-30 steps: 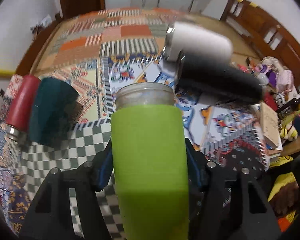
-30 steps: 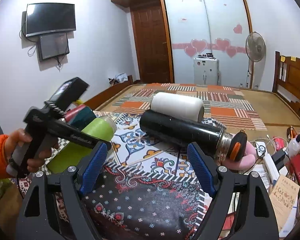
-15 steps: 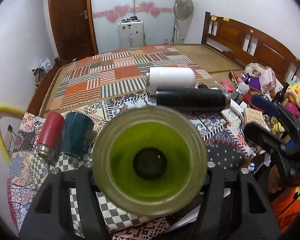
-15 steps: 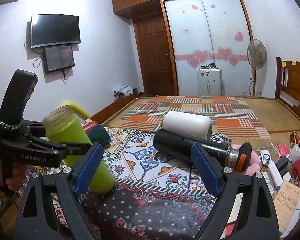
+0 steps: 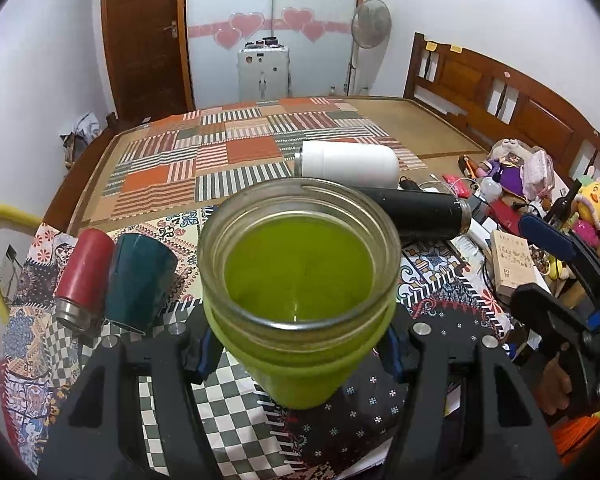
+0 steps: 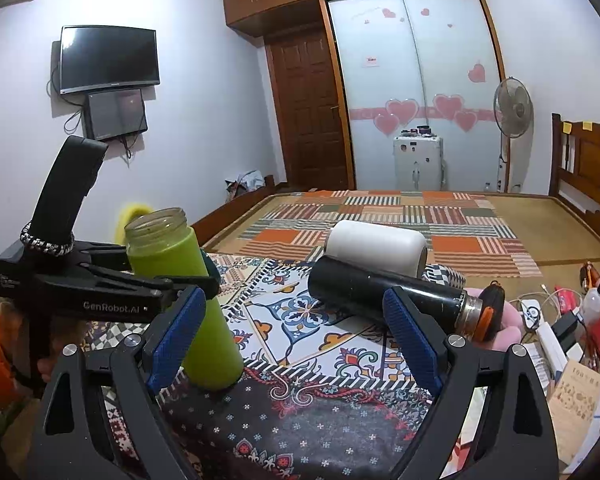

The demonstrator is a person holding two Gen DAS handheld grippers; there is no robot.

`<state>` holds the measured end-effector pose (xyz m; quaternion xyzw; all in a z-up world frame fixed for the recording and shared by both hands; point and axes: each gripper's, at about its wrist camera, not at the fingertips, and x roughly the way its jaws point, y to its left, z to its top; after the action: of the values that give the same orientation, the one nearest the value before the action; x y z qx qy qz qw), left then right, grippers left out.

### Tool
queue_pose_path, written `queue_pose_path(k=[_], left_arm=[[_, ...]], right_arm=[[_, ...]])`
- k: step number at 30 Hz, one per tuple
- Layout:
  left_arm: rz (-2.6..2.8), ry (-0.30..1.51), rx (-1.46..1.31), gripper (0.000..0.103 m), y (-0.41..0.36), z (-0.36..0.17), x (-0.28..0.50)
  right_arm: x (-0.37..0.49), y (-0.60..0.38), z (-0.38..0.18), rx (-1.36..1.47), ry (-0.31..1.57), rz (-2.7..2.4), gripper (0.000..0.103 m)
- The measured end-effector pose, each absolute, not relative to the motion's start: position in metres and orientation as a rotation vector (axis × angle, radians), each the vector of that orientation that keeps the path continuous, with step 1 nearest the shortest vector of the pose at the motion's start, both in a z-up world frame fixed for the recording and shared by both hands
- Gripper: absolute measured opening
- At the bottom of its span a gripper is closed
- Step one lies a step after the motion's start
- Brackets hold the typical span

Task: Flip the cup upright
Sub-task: 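Lower the lime green bottle upright onto the bed with the left gripper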

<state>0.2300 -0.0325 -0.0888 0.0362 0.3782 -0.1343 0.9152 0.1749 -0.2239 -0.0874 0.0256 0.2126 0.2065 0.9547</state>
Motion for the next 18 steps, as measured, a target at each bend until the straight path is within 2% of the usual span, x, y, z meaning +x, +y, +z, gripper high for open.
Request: queue_pose_path(k=[1, 2, 3, 5, 13, 18], left_arm=[[-0.271, 0.774, 0.079, 0.063, -0.033, -0.089, 0.228], [-0.259, 0.767, 0.093, 0.068, -0.034, -0.089, 0.225], [-0.252, 0.759, 0.101, 0.079, -0.034, -0.088, 0.222], [-0.249, 0.719, 0.106, 0.091, -0.032, -0.085, 0.211], [-0.186, 0.584, 0.057, 0.092, -0.01, -0.056, 0.158], [-0.134, 0.424, 0.018, 0.092, 0.006, -0.025, 0.105]], right_arm=[[0.175, -0.224, -0.087, 0.053, 0.433, 0.419, 0.089], [0.174, -0.224, -0.087, 0.055, 0.435, 0.418, 0.089], [0.174, -0.224, -0.086, 0.059, 0.436, 0.417, 0.089], [0.172, -0.224, -0.084, 0.068, 0.439, 0.418, 0.089], [0.143, -0.217, -0.059, 0.068, 0.393, 0.403, 0.09], [0.113, -0.209, -0.035, 0.048, 0.321, 0.381, 0.098]])
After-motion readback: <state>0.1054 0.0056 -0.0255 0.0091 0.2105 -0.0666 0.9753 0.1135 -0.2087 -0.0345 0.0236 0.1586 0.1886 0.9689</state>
